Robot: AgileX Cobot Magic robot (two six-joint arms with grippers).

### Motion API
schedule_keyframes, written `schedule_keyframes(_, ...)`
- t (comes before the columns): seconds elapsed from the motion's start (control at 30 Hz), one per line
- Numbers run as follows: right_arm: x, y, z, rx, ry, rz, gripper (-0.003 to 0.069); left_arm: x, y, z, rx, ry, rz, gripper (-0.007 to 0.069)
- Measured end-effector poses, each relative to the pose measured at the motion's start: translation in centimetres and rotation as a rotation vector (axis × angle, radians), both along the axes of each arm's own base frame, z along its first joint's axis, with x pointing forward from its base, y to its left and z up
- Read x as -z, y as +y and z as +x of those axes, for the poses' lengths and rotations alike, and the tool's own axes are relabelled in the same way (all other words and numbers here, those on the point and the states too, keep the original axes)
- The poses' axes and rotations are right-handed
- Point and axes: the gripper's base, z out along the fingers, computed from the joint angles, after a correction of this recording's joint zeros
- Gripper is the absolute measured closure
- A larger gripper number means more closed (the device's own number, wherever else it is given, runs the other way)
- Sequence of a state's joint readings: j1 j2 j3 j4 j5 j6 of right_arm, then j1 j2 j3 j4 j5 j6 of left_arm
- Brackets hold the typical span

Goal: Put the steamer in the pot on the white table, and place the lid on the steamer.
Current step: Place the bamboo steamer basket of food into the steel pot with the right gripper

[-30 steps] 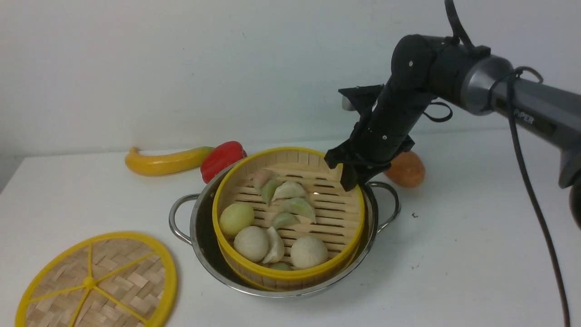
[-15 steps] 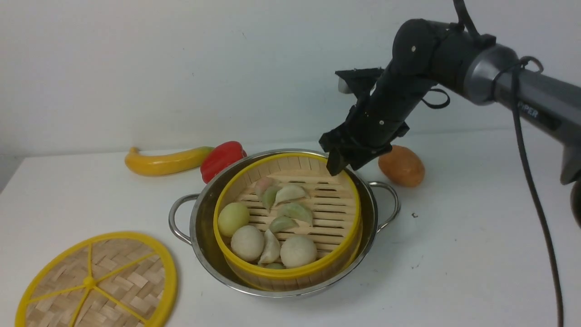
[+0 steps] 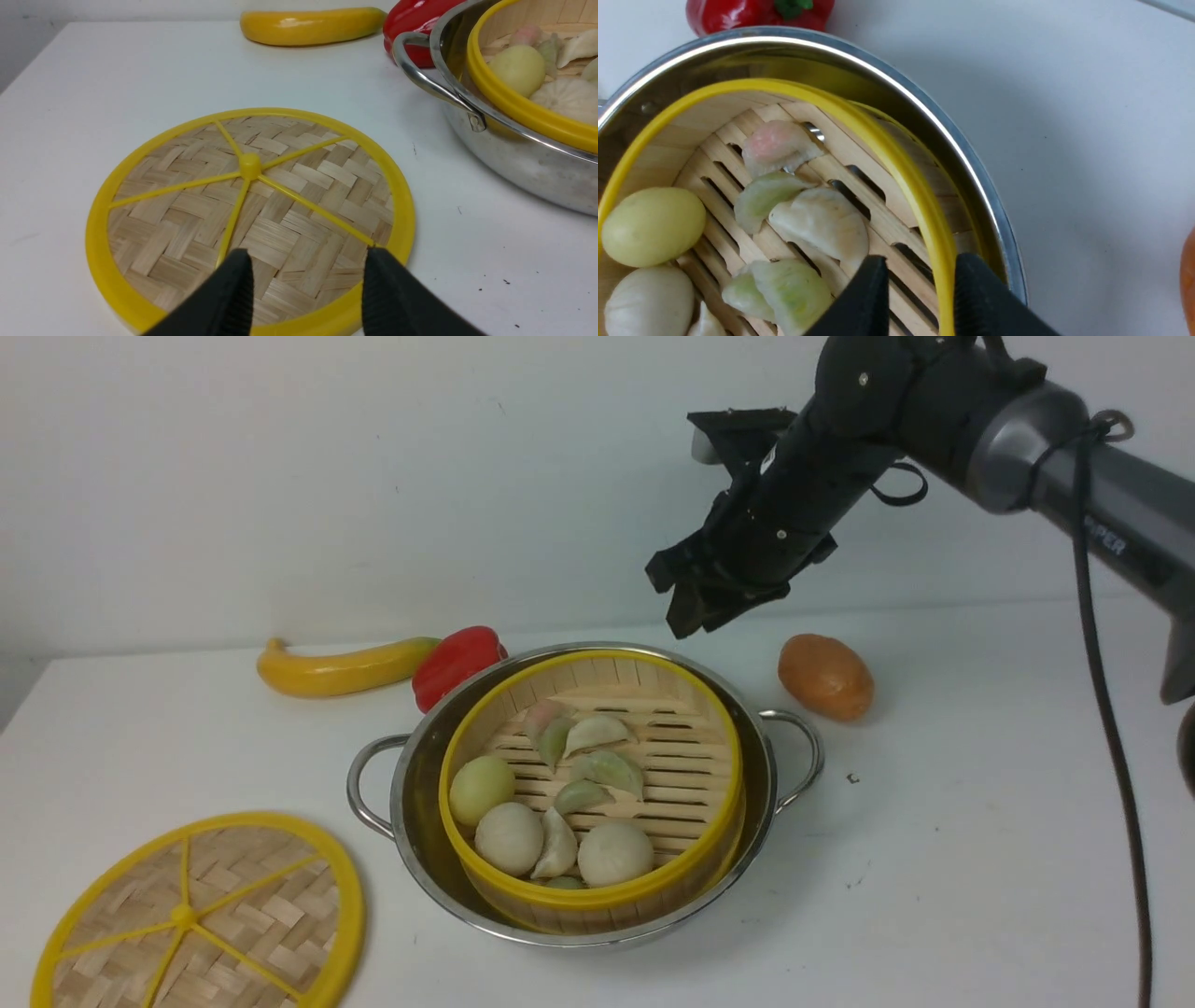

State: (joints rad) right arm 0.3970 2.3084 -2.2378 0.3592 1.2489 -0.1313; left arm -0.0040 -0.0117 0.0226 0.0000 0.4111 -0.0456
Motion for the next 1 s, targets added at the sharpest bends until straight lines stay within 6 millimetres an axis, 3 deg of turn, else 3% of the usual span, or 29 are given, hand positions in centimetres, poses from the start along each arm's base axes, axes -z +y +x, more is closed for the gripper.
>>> schedule_keyframes(0.2, 1.9, 0.8, -0.9, -0.028, 0.045, -0.062, 0.0543, 0.0, 0.0, 0.0, 0.000, 0.000, 0.000, 0.0313)
schedule_keyframes(0.77, 2.4, 0.7, -0.8, -0.038, 0.022, -0.130, 0.0496, 0.0, 0.0, 0.0, 0.000, 0.000, 0.000, 0.0313)
schedule_keyframes(1.0, 4.0, 0.9, -0.6, -0.043, 0.054, -0.137, 0.0488, 0.0, 0.0, 0.0, 0.000, 0.000, 0.000, 0.0313)
